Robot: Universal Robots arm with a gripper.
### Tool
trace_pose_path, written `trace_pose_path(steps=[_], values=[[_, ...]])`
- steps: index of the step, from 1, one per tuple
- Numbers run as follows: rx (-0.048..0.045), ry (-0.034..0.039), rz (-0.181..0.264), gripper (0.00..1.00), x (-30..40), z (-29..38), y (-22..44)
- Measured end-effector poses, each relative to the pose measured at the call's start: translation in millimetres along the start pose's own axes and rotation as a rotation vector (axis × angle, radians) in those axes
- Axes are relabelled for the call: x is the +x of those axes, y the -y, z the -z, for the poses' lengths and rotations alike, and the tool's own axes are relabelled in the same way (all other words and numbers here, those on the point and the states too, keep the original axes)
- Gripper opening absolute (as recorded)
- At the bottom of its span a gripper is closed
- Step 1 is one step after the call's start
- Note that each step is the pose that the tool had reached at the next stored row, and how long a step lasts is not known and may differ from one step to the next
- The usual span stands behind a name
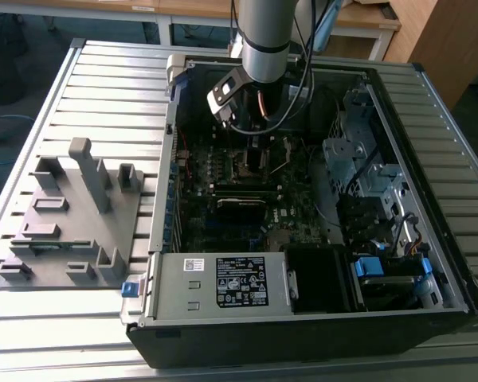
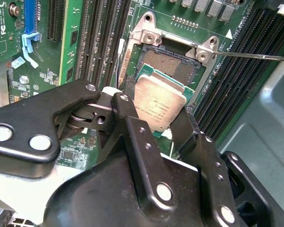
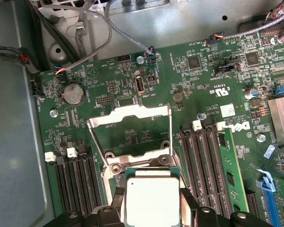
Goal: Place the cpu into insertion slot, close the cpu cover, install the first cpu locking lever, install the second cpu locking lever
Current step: 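Place the cpu into insertion slot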
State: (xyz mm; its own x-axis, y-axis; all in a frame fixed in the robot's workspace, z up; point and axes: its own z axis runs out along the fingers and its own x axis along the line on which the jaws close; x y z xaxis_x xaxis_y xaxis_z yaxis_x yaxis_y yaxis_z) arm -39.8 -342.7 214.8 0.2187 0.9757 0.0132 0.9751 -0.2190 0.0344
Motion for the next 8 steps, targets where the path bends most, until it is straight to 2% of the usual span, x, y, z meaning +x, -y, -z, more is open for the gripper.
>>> trace_pose_path(steps=[8], values=[[-0.0002, 0.0004, -0.01, 0.54, 0.0, 0.0, 0.0]])
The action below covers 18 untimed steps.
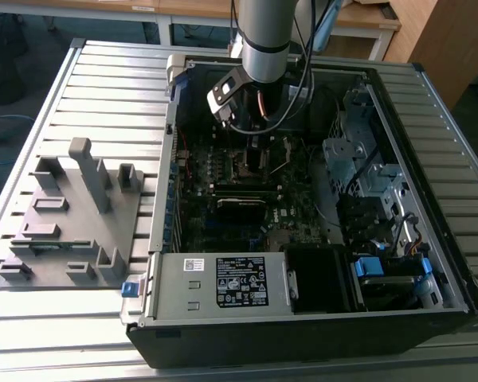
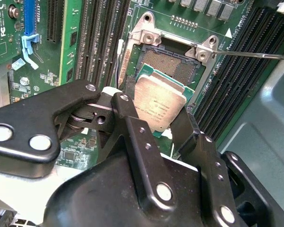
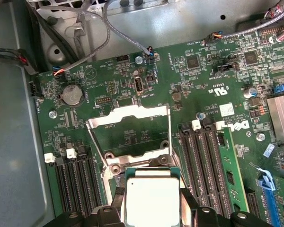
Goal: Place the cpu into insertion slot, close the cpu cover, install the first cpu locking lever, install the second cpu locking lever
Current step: 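Place the cpu into insertion slot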
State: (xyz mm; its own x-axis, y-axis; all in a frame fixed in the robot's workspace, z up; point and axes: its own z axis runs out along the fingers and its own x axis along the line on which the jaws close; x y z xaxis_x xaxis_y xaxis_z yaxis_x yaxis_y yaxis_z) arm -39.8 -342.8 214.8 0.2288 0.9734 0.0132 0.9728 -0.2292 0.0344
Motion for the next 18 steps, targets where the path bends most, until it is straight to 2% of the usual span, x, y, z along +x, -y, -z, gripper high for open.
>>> trace_pose_path(steps=[6, 11, 18], values=[[0.0001, -0.0001, 0.001, 0.54, 0.0, 0.0, 0.0], [0.0009, -0.0025, 0.06, 0.54, 0.0, -0.2, 0.0], [0.0012, -0.003, 0.075, 0.54, 0.0, -0.2, 0.0]])
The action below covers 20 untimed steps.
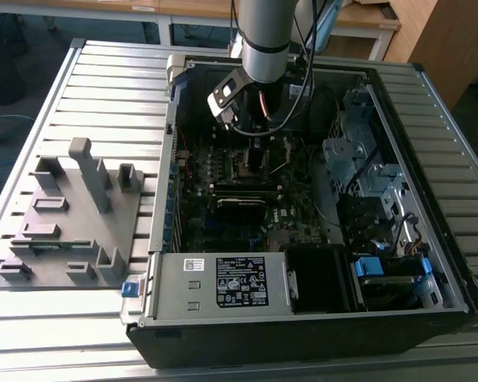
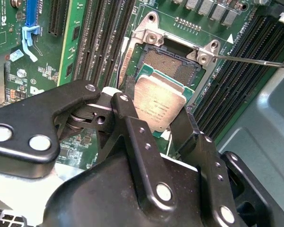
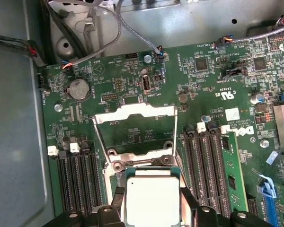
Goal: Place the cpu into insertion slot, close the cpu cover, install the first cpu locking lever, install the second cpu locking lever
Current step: 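Place the cpu into insertion slot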
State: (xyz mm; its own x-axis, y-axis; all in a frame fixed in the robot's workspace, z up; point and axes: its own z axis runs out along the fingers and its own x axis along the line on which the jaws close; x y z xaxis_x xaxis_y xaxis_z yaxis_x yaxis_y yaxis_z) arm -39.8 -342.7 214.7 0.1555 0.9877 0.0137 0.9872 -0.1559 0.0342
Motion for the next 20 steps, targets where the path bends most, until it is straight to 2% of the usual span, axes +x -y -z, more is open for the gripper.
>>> trace_pose_path(steps=[6, 9, 16, 20], values=[[0.0013, -0.0046, 0.085, 0.54, 0.0, -0.3, 0.0], [0.0015, -0.0049, 0.087, 0.54, 0.0, -0.3, 0.1], [0.0024, -0.0144, 0.088, 0.54, 0.3, -1.9, 3.0], [0.0037, -0.0199, 0.117, 0.54, 0.4, -4.2, 3.3]])
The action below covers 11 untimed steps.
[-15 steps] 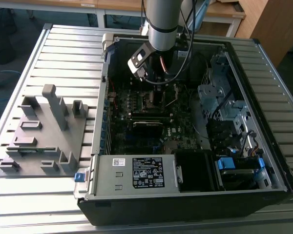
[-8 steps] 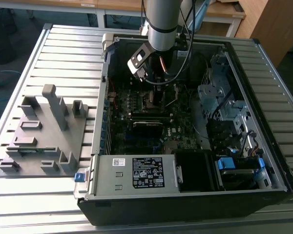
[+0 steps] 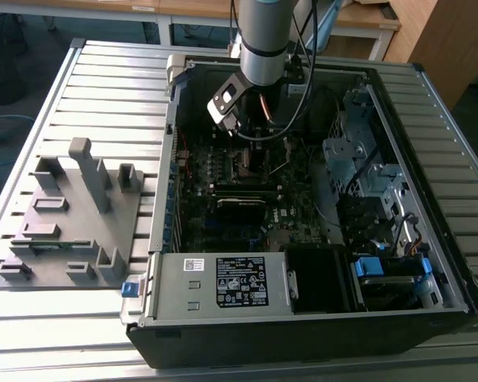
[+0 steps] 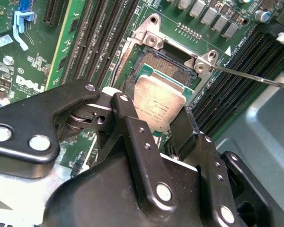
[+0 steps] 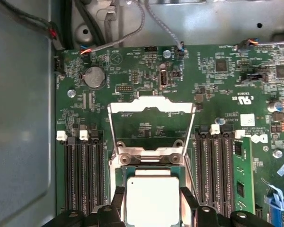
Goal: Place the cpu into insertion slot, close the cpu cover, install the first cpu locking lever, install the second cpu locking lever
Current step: 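Place the cpu into insertion slot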
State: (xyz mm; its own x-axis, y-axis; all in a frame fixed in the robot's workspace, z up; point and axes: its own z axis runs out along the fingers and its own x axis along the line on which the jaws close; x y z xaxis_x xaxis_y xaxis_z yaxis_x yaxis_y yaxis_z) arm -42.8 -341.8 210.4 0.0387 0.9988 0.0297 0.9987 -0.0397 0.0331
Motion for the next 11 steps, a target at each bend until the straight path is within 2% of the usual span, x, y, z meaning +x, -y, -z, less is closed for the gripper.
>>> trace_pose_path(steps=[11], values=[[0.0002, -0.0006, 0.006, 0.54, 0.0, -5.6, 1.5]])
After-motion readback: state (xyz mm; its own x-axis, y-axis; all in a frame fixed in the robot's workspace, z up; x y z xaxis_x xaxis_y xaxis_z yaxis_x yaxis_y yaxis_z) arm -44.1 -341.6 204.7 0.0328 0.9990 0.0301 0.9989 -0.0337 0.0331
